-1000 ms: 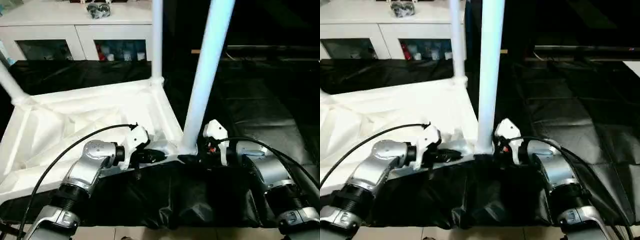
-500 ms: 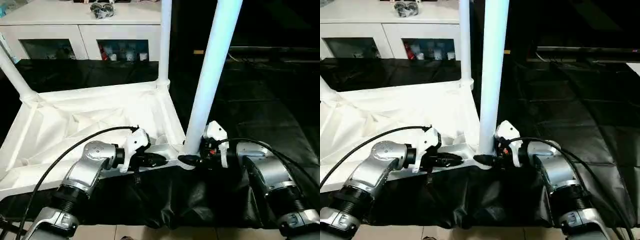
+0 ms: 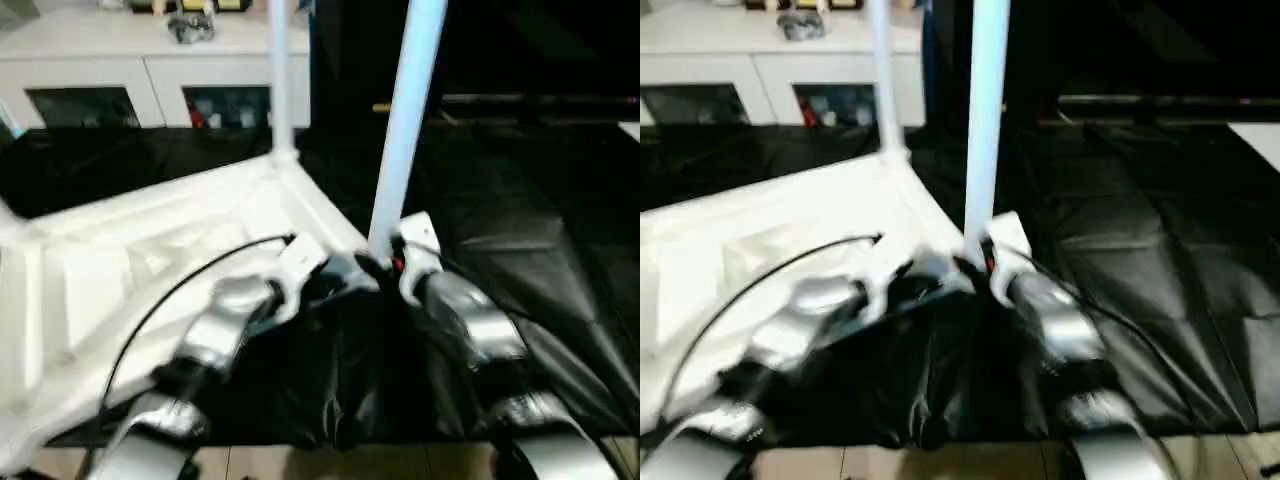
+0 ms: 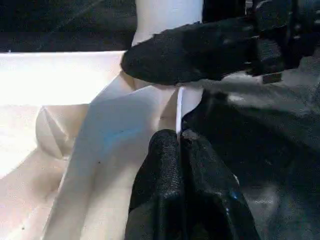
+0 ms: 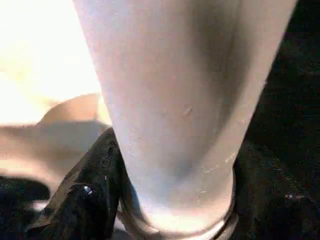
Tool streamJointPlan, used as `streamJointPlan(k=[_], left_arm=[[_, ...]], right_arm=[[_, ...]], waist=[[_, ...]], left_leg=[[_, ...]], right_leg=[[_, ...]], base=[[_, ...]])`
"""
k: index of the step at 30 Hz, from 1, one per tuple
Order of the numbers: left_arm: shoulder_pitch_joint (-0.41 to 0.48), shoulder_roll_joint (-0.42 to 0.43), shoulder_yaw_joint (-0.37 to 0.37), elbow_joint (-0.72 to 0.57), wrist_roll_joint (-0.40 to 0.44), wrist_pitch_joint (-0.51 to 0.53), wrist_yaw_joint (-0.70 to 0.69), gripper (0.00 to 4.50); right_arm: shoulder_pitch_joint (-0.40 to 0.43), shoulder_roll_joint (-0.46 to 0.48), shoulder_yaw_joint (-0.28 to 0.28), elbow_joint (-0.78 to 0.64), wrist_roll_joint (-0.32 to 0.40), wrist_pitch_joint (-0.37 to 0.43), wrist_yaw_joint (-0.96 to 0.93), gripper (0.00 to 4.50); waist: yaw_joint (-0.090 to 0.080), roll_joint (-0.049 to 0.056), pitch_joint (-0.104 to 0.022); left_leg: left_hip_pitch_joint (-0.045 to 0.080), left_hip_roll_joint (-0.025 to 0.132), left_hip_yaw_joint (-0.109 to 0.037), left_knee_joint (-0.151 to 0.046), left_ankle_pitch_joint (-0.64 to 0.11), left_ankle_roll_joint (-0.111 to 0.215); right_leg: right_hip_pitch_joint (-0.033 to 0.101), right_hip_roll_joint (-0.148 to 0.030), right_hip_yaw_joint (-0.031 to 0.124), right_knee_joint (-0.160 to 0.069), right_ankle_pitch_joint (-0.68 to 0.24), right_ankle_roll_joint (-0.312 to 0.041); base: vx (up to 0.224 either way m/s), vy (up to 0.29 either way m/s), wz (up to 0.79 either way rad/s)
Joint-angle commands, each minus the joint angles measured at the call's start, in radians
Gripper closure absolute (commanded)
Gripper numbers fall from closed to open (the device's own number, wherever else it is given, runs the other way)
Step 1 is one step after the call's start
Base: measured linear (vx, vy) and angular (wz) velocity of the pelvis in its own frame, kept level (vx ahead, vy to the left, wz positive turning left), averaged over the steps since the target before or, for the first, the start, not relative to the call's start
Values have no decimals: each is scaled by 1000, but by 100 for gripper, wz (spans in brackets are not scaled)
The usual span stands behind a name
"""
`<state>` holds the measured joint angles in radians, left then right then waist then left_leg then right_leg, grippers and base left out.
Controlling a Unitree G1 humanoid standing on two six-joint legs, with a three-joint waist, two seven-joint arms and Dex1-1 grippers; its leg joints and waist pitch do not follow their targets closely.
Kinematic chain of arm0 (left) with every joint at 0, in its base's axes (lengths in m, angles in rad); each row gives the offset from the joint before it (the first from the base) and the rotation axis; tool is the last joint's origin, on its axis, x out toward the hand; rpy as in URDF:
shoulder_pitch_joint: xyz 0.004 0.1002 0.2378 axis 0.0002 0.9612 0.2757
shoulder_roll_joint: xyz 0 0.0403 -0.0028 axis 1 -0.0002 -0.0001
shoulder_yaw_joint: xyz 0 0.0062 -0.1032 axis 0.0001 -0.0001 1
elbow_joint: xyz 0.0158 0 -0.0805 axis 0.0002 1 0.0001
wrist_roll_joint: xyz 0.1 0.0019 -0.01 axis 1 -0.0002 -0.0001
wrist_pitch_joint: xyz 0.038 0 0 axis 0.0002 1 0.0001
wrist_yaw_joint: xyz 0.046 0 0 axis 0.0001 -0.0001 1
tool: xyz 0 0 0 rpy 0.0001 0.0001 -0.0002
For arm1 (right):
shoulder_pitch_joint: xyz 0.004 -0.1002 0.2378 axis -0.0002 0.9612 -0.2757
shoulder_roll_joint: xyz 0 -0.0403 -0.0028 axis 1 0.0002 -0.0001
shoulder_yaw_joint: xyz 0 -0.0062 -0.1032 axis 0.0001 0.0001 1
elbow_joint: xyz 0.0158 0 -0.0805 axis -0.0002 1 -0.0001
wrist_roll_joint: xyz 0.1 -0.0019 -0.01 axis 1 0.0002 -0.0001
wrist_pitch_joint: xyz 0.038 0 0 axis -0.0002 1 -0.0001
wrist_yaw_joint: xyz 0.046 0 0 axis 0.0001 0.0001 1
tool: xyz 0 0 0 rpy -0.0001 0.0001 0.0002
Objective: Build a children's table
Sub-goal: Rotate leg to tighten
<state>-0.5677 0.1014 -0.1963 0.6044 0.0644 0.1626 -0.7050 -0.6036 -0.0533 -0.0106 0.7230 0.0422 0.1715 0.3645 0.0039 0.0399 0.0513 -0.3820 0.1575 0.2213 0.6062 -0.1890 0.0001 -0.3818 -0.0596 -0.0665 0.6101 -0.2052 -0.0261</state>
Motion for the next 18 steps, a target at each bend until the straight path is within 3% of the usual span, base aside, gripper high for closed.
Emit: streamJointPlan(k=[1, 4, 8, 13, 15, 16, 18], left_arm=[[-47, -43, -46, -9, 10, -60, 17, 450], [-32, -30, -45, -27, 0, -59, -16, 450], [-11, 13, -35, -56, -33, -67, -97, 450], [5, 45, -35, -77, -58, -79, -174, 450], [14, 75, -39, -84, -74, -88, -240, 450], [14, 75, -39, -84, -74, -88, -240, 450], [18, 90, -42, -86, -80, -96, -273, 450]], right_arm=[[3, 101, 70, 33, 27, -11, 79, 128], [15, 85, 62, 7, 43, -16, 117, 104], [43, 6, 80, -45, 37, -14, 214, 66], [74, -68, 124, -98, 30, -5, 355, 55], [96, -123, 155, -134, 40, -9, 465, 55], [96, -123, 155, -134, 40, -9, 465, 55], [106, -149, 170, -150, 45, -14, 516, 55]], waist=[[-1, -7, -61], [2, -10, -63], [5, -8, -63], [5, -6, -63], [5, 2, -61], [7, -4, -61], [6, -1, -61]], left_leg=[[22, 86, -59, -75, -240, 14], [19, 86, -55, -71, -199, 48], [17, 87, -55, -70, -179, 68], [17, 89, -55, -71, -187, 70], [20, 88, -55, -70, -195, 66], [16, 90, -55, -70, -198, 68], [18, 90, -54, -71, -196, 70]], right_leg=[[28, -108, 64, -92, -248, -199], [30, -109, 63, -85, -186, -218], [34, -106, 61, -81, -164, -226], [37, -105, 59, -80, -165, -232], [34, -105, 59, -83, -178, -237], [38, -104, 59, -82, -177, -233], [34, -104, 59, -81, -172, -236]], base=[[0, 0, 0], [0, 0, 0], [0, 0, 0], [0, 0, 0], [0, 0, 0], [0, 0, 0], [0, 0, 0]])
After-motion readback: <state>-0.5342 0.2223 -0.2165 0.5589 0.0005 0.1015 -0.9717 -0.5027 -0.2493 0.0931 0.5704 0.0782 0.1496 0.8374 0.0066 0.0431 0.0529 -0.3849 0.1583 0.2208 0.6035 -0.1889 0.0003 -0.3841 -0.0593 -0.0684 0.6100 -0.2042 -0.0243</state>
